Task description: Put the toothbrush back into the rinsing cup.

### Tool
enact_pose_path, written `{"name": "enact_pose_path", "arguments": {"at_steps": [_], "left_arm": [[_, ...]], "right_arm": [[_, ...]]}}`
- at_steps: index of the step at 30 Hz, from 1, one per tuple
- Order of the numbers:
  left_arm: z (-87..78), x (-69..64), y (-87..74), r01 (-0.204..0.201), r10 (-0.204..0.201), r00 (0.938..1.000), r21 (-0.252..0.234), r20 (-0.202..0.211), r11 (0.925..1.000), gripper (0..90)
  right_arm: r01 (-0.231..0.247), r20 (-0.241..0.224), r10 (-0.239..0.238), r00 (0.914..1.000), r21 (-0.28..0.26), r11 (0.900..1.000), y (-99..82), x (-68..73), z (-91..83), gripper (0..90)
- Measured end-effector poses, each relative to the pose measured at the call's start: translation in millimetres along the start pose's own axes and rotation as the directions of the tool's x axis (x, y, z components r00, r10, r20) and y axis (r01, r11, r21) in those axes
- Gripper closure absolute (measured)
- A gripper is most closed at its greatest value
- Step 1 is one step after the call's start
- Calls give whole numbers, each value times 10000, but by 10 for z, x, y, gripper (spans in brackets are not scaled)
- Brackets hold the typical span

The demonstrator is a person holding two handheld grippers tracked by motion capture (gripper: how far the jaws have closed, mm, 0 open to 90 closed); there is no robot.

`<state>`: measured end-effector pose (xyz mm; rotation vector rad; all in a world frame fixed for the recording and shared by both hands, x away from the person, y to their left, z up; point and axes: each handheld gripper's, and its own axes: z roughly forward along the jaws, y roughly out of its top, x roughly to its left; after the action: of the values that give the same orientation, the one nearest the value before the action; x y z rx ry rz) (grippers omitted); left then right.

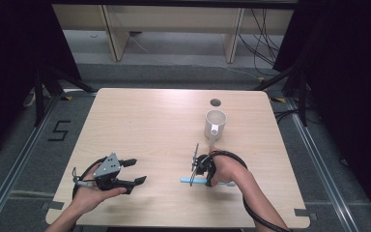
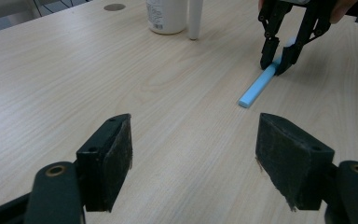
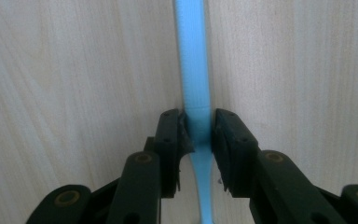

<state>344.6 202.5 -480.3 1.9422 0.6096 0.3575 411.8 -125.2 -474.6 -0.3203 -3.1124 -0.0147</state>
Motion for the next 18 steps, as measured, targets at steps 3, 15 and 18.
{"name": "enact_pose_path", "arguments": {"at_steps": [3, 15, 18], "left_arm": [[1, -1, 2, -20, 20, 10000, 6, 2, 10000, 268], [23, -13, 10, -47, 46, 10000, 55, 59, 10000, 268], [42, -15, 20, -84, 83, 9998, 56, 186, 9999, 268]], "right_arm": [[118, 101, -119, 9999, 74, 9999, 20, 2, -4, 724], [244, 257, -246, 9994, 66, 9997, 22, 38, 5, 777], [357, 272, -360, 9990, 95, 9993, 28, 38, 4, 784]]}}
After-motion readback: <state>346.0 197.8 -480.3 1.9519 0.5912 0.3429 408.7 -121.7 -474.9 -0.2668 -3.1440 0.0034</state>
